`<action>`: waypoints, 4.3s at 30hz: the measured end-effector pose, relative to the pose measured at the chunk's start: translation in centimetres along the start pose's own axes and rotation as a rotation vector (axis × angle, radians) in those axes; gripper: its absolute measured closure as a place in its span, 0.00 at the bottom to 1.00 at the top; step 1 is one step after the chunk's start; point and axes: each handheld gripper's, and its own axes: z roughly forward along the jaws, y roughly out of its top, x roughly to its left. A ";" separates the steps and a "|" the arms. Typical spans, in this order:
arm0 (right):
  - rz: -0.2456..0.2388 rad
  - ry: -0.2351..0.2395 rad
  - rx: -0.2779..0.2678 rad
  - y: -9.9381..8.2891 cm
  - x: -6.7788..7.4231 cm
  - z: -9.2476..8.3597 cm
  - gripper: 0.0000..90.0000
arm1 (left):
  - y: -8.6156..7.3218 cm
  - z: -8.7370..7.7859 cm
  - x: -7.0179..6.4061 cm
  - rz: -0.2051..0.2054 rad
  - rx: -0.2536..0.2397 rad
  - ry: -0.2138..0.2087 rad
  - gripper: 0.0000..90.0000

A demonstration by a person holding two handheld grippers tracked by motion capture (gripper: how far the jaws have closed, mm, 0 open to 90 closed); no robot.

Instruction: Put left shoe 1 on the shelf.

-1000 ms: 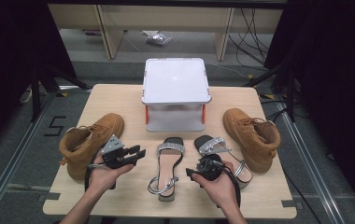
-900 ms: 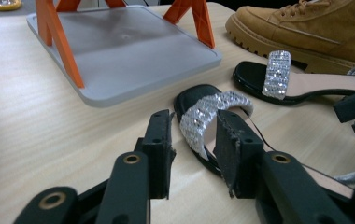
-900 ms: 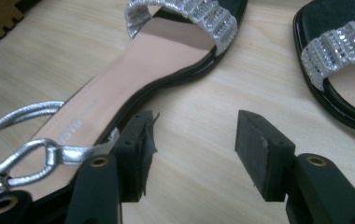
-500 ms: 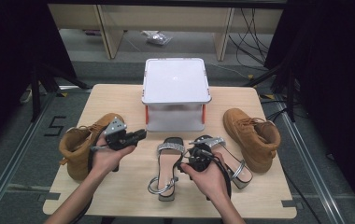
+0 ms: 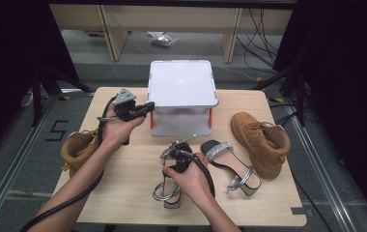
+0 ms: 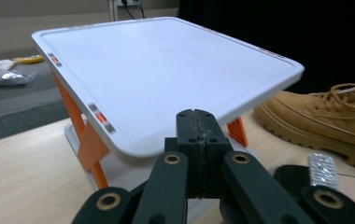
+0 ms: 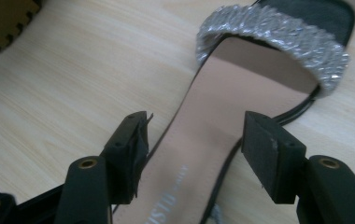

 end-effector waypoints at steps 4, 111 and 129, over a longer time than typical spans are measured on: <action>-0.017 -0.002 0.020 0.1 0.4 0.6 0.42 | 0.7 1.2 0.3 0.004 0.000 0.012 0.99; -0.095 -0.158 0.039 11.2 -3.3 7.3 0.48 | 0.9 4.2 1.2 -0.062 0.068 0.025 0.99; -0.164 -0.140 -0.091 8.3 -3.2 0.8 0.46 | 0.9 4.2 1.1 -0.048 0.068 0.031 0.99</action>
